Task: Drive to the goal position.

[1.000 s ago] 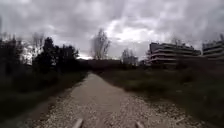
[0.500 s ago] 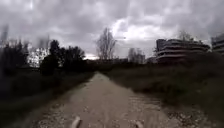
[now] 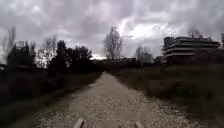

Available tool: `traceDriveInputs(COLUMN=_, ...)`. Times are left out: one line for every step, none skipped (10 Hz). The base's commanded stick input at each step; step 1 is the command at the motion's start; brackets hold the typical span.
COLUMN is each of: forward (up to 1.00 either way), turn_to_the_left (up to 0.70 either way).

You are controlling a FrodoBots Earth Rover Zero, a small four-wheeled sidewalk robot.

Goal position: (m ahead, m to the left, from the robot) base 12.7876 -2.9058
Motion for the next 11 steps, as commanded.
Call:
traceDriveInputs(forward=0.70, turn_to_the_left=0.34)
traceDriveInputs(forward=0.70, turn_to_the_left=0.14)
traceDriveInputs(forward=0.70, turn_to_the_left=0.00)
traceDriveInputs(forward=0.70, turn_to_the_left=0.00)
traceDriveInputs(forward=0.70, turn_to_the_left=0.00)
traceDriveInputs(forward=0.70, turn_to_the_left=0.00)
traceDriveInputs(forward=0.70, turn_to_the_left=0.00)
traceDriveInputs(forward=0.70, turn_to_the_left=0.00)
traceDriveInputs(forward=0.70, turn_to_the_left=0.00)
traceDriveInputs(forward=0.70, turn_to_the_left=0.00)
traceDriveInputs(forward=0.70, turn_to_the_left=0.00)
